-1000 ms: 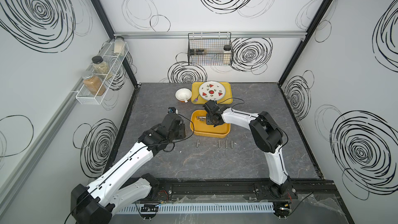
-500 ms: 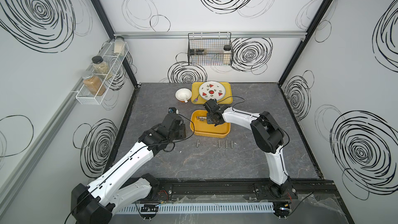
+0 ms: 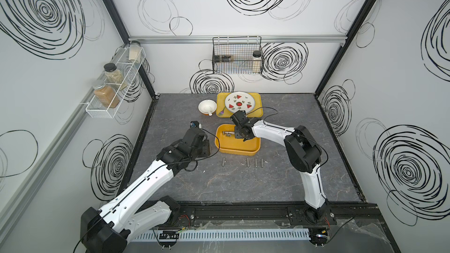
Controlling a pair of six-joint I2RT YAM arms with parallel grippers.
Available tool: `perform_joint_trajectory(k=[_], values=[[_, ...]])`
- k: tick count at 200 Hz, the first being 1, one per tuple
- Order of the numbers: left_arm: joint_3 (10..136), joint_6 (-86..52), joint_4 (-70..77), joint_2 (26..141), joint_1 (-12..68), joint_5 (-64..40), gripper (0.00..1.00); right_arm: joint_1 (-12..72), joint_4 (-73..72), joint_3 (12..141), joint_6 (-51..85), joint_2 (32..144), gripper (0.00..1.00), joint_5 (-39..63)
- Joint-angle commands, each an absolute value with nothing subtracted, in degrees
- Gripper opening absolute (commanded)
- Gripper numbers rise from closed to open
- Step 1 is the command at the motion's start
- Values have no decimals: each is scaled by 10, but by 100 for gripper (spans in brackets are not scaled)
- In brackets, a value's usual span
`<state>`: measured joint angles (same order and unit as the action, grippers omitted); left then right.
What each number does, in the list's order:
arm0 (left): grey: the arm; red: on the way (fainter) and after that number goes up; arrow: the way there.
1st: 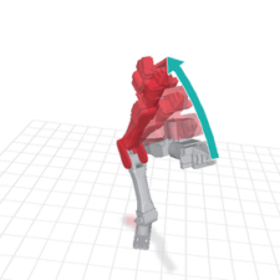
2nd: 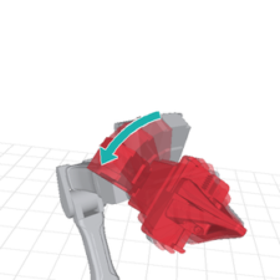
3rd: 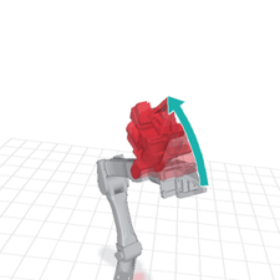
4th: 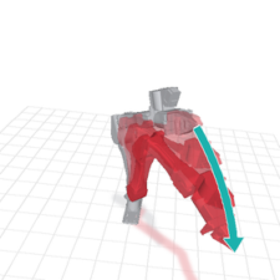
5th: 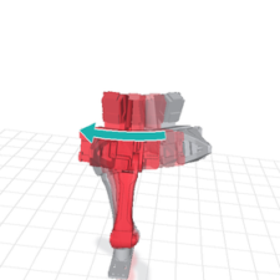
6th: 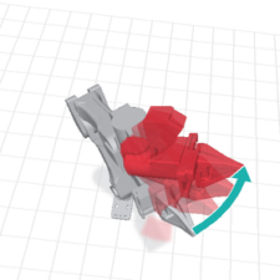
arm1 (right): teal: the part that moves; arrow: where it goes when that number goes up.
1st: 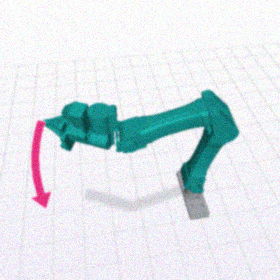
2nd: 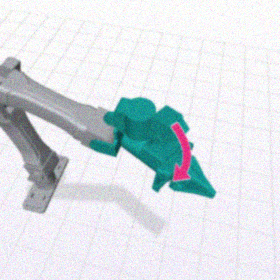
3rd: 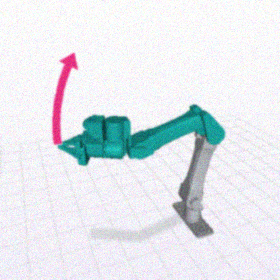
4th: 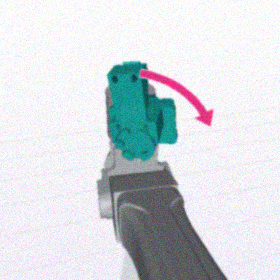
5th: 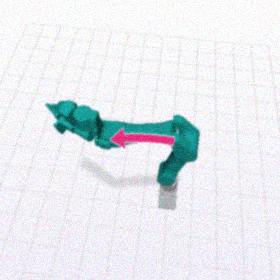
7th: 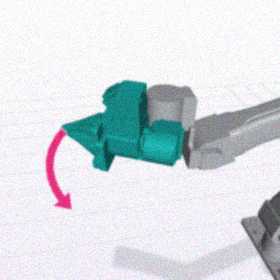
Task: Take out the socket from the storage box
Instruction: Pick up the socket head from the storage box.
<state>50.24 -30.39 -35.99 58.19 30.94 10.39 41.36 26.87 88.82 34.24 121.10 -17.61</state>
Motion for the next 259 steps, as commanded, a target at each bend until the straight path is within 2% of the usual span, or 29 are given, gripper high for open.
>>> perform_joint_trajectory(k=[1,38,118,223,259], values=[[497,-295,-344,585,304,102,61,410,280,894,339,1200,38,-184],[497,-295,-345,585,302,102,61,407,279,887,338,1201,33,-175],[497,-295,-344,585,303,101,61,407,267,895,329,1221,34,-156],[497,-296,-344,586,301,101,61,406,269,924,317,1240,30,-151],[497,-296,-344,585,302,101,61,406,276,927,321,1245,34,-153]])
